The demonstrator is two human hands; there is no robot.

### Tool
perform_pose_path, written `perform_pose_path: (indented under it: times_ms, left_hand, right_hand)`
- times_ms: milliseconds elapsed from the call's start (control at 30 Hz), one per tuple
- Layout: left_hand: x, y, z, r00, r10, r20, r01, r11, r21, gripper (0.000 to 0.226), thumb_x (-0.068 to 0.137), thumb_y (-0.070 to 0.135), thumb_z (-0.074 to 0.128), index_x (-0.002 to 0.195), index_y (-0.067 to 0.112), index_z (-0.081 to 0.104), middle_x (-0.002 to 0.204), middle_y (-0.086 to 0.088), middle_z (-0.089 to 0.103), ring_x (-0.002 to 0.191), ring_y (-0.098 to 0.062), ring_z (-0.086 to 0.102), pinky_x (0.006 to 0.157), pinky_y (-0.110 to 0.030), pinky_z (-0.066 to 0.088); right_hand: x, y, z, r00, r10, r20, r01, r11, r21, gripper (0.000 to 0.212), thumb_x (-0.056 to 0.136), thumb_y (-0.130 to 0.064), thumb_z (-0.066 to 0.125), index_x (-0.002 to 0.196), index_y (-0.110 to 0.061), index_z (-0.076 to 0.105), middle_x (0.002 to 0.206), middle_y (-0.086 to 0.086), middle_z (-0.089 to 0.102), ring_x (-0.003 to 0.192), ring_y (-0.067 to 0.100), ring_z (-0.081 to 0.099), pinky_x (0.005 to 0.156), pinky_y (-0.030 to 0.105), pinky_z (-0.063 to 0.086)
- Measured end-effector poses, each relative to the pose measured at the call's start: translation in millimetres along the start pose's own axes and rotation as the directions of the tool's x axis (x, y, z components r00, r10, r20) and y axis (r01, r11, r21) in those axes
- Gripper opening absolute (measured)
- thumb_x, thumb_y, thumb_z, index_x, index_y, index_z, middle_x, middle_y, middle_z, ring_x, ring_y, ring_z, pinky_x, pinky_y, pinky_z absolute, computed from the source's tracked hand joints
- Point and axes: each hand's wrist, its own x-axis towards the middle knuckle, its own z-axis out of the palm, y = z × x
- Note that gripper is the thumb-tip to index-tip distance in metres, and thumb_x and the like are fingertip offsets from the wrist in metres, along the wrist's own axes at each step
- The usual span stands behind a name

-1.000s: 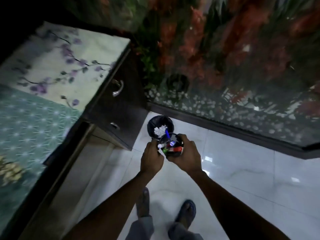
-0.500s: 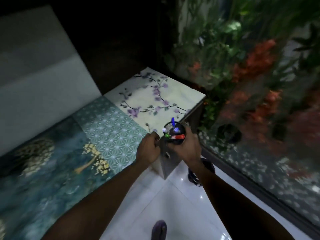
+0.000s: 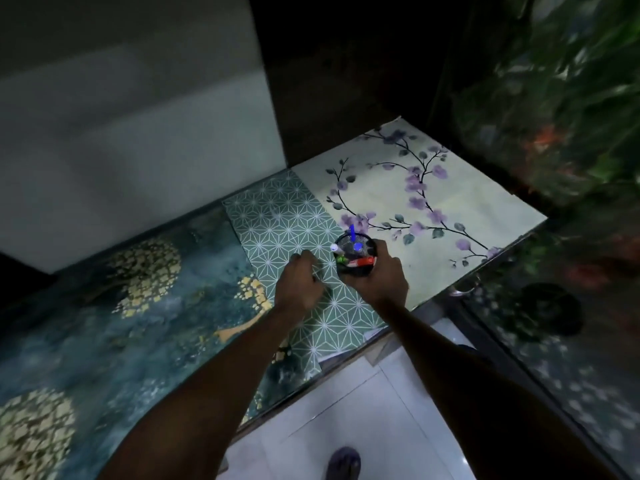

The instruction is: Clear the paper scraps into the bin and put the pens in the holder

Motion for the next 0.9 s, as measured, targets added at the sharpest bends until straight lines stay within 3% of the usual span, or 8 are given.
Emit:
perform_pose_path:
  times_ms: [133,200,300,467,667,800,900]
  left_hand:
    - [-0.5,-6.6,14.6,0.999,-0.037,0.009,0.036,0.997,0.067,0.012,0.091,0.026,0.055,0.099,0.017,0.054,0.103,-0.008,0.061,0.097,-0.032,0.06,0.077,-0.042,0.052]
    - [-7.1,-3.2,20.2,0.991,-0.102,0.085,0.091,0.988,0.127,0.025,0.092,0.042,0.053,0.098,0.018,0.055,0.104,-0.01,0.064,0.099,-0.034,0.063,0.08,-0.041,0.052]
    - [-20.0,14.2,28.1,0.968,-0.126,0.216,0.081,0.975,0.207,0.033,0.088,0.049,0.053,0.1,0.018,0.057,0.108,-0.01,0.066,0.105,-0.035,0.063,0.085,-0.04,0.051]
    - [-26.5,80.9,35.0,0.906,-0.117,0.408,0.053,0.985,0.166,0.054,0.094,0.053,0.049,0.126,0.009,0.057,0.129,-0.018,0.06,0.119,-0.038,0.058,0.096,-0.04,0.047]
    - [-42.8,203.2,28.0,0.926,0.107,0.363,-0.166,0.977,0.134,0.057,0.092,0.058,0.041,0.117,0.011,0.062,0.126,-0.017,0.063,0.115,-0.038,0.061,0.094,-0.041,0.051]
    - [-70.1,284.0,7.6,0.906,0.289,0.308,-0.34,0.932,0.127,0.046,0.096,0.046,0.041,0.115,0.01,0.063,0.123,-0.018,0.063,0.114,-0.038,0.06,0.09,-0.04,0.048]
    - [-93.5,341.3,-9.5,0.849,0.455,0.268,-0.5,0.855,0.135,0.042,0.096,0.045,0.041,0.11,0.012,0.062,0.12,-0.018,0.064,0.111,-0.038,0.061,0.089,-0.04,0.049]
  right_hand:
    - [-1.9,16.8,16.7,0.998,0.012,0.059,-0.014,0.999,0.035,0.083,0.055,-0.065,0.082,0.123,-0.03,0.05,0.109,-0.001,0.069,0.103,0.028,0.067,0.08,0.042,0.058]
    - [-4.1,26.3,13.5,0.992,0.023,0.128,-0.025,1.0,0.015,0.091,0.053,-0.064,0.082,0.129,-0.026,0.049,0.118,0.0,0.067,0.111,0.026,0.064,0.085,0.042,0.057]
    - [-11.5,35.9,-12.2,0.982,0.047,0.182,-0.039,0.998,-0.044,0.094,0.061,-0.057,0.084,0.139,-0.026,0.042,0.127,0.004,0.063,0.121,0.026,0.057,0.093,0.044,0.054]
    - [-17.2,50.6,-89.7,0.997,0.064,0.037,-0.062,0.997,-0.045,0.069,0.077,-0.044,0.082,0.136,-0.022,0.053,0.116,0.01,0.069,0.108,0.03,0.066,0.091,0.044,0.054]
    - [-46.4,55.9,-212.9,0.966,0.127,-0.224,-0.146,0.987,-0.068,0.036,0.082,-0.05,0.07,0.112,-0.03,0.067,0.088,-0.01,0.071,0.093,0.018,0.07,0.072,0.029,0.048]
    - [-74.6,57.4,-297.6,0.921,0.135,-0.364,-0.178,0.98,-0.089,0.033,0.079,-0.057,0.065,0.096,-0.029,0.064,0.084,-0.011,0.072,0.09,0.02,0.07,0.075,0.036,0.057]
    - [-96.1,48.3,-367.0,0.894,0.081,-0.441,-0.162,0.976,-0.148,0.03,0.081,-0.057,0.065,0.092,-0.03,0.058,0.077,-0.013,0.064,0.092,0.024,0.07,0.072,0.035,0.054]
